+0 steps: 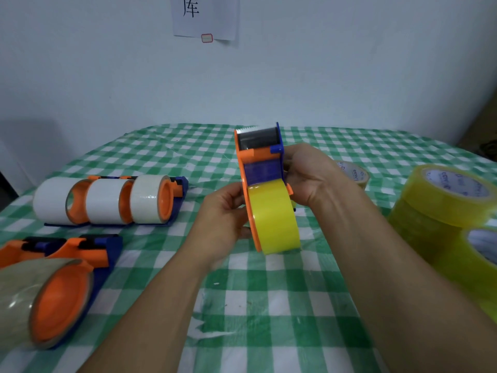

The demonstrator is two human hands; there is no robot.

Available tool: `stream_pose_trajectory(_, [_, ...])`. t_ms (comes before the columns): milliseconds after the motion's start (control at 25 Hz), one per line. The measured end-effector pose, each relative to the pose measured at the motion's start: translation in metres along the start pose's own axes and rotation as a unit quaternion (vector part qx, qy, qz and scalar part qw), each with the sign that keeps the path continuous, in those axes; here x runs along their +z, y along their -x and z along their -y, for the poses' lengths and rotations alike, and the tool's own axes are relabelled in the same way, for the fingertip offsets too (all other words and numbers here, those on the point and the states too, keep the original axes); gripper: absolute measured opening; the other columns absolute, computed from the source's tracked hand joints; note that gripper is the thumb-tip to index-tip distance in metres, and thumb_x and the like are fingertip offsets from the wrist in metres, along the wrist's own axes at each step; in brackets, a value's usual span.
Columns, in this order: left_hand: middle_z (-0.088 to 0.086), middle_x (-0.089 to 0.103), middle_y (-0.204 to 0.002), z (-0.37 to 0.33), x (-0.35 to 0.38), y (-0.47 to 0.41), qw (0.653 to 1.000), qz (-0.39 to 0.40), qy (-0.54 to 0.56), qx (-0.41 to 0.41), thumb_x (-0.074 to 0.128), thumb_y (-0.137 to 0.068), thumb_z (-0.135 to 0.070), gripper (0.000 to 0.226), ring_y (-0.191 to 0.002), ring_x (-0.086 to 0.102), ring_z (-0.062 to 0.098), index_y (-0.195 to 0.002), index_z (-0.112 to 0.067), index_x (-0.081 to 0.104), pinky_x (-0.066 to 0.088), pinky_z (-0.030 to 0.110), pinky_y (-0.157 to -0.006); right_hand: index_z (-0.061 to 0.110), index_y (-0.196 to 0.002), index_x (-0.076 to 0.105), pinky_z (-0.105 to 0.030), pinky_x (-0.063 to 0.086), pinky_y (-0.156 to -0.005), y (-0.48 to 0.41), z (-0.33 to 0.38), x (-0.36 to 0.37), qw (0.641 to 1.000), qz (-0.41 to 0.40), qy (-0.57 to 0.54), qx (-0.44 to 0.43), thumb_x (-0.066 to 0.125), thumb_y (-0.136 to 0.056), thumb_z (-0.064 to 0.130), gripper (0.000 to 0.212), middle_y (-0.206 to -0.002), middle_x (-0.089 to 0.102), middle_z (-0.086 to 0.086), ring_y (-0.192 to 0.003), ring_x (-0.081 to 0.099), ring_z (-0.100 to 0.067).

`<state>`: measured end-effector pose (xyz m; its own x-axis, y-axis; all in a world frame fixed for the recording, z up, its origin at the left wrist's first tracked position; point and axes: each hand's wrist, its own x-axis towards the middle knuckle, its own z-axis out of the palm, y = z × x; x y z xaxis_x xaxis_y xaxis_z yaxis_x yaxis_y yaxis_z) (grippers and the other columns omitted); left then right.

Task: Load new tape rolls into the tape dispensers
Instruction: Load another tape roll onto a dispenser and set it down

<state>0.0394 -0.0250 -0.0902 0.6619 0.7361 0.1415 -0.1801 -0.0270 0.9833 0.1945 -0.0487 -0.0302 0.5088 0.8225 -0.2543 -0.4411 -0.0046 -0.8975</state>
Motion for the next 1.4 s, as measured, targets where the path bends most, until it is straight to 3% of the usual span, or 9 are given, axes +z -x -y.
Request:
stream_pose_trajectory(120, [0.025,0.072,-0.098,-0.001,-0.006,-0.002,0.999,-0.035,-0.014,-0.02,0.051,-0.094,0.012,0.027,-0.063,0.069,0.017,-0.114,0.003,0.066,0.054,0.026,-0.048,-0.001,-0.094,0.064,-0.033,0.06,-0.054,0.002,0.012,-0.007,0.997,-0.026,-0.031,-0.059,0.061,-0.091,-0.005,0.006,-0.071,0.062,-0.011,-0.057,0.059,-0.018])
stream_pose_trajectory(160, [0.029,0.07,-0.099,-0.001,-0.009,-0.003,0.998,-0.057,-0.015,-0.031,0.052,-0.093,0.013,0.026,-0.064,0.069,0.018,-0.114,0.005,0.066,0.055,0.027,-0.05,0.004,-0.088,0.062,-0.03,0.059,-0.055,0.004,0.018,-0.011,0.995,-0.036,-0.042,-0.079,0.063,-0.091,-0.002,0.007,-0.066,0.06,-0.007,-0.053,0.057,-0.015])
stream_pose_trajectory(280, [0.015,0.074,-0.083,-0.004,-0.016,-0.009,0.991,-0.113,-0.013,-0.066,0.053,-0.094,0.01,0.019,-0.068,0.072,0.02,-0.106,0.002,0.066,0.058,0.029,-0.055,0.009,-0.085,0.062,-0.028,0.057,-0.057,0.015,0.037,-0.021,0.986,-0.064,-0.067,-0.138,0.068,-0.09,0.002,0.01,-0.064,0.063,-0.004,-0.055,0.055,-0.013])
stream_pose_trajectory(440, [0.01,0.076,-0.08,-0.006,-0.022,-0.024,0.98,-0.158,0.025,-0.118,0.056,-0.095,0.009,0.015,-0.077,0.074,0.026,-0.098,-0.004,0.062,0.063,0.035,-0.063,0.008,-0.081,0.062,-0.026,0.054,-0.058,0.03,0.048,-0.022,0.978,-0.041,-0.099,-0.177,0.07,-0.088,0.001,0.013,-0.066,0.064,-0.005,-0.058,0.052,-0.014])
stream_pose_trajectory(640, [0.013,0.069,-0.085,-0.001,-0.02,-0.043,0.972,-0.164,0.03,-0.168,0.046,-0.1,0.008,0.022,-0.071,0.066,0.021,-0.093,-0.004,0.062,0.061,0.028,-0.059,0.008,-0.089,0.061,-0.026,0.054,-0.059,0.038,0.056,-0.024,0.976,-0.018,-0.108,-0.19,0.071,-0.088,0.004,0.011,-0.069,0.066,-0.005,-0.061,0.052,-0.015])
stream_pose_trajectory(760, [0.013,0.067,-0.08,0.002,-0.02,-0.058,0.962,-0.175,0.03,-0.205,0.036,-0.103,0.002,0.029,-0.066,0.063,0.02,-0.103,0.0,0.065,0.058,0.029,-0.052,0.009,-0.087,0.06,-0.025,0.053,-0.059,0.041,0.058,-0.025,0.976,-0.006,-0.108,-0.191,0.071,-0.089,0.005,0.011,-0.069,0.066,-0.004,-0.062,0.05,-0.014])
stream_pose_trajectory(1040, [0.015,0.065,-0.081,0.001,-0.01,-0.077,0.96,-0.179,0.016,-0.213,0.029,-0.101,0.003,0.034,-0.071,0.064,0.025,-0.089,-0.003,0.06,0.058,0.039,-0.066,0.012,-0.084,0.059,-0.025,0.052,-0.058,0.044,0.062,-0.026,0.974,0.006,-0.102,-0.202,0.072,-0.087,0.005,0.015,-0.071,0.066,-0.004,-0.061,0.053,-0.013])
stream_pose_trajectory(1240, [0.018,0.067,-0.088,0.009,-0.013,-0.089,0.955,-0.205,-0.007,-0.213,0.044,-0.099,0.009,0.016,-0.07,0.068,0.027,-0.099,0.004,0.059,0.063,0.042,-0.058,0.012,-0.086,0.059,-0.024,0.051,-0.057,0.044,0.064,-0.029,0.974,0.026,-0.112,-0.193,0.072,-0.087,0.006,0.015,-0.073,0.066,-0.004,-0.062,0.052,-0.013])
stream_pose_trajectory(1400, [0.018,0.067,-0.09,0.016,-0.013,-0.093,0.954,-0.208,-0.027,-0.214,0.047,-0.098,0.01,0.02,-0.07,0.069,0.027,-0.115,0.009,0.057,0.063,0.044,-0.056,0.01,-0.09,0.06,-0.024,0.051,-0.055,0.043,0.064,-0.028,0.974,0.019,-0.116,-0.192,0.072,-0.088,0.006,0.012,-0.073,0.066,-0.004,-0.06,0.053,-0.013])
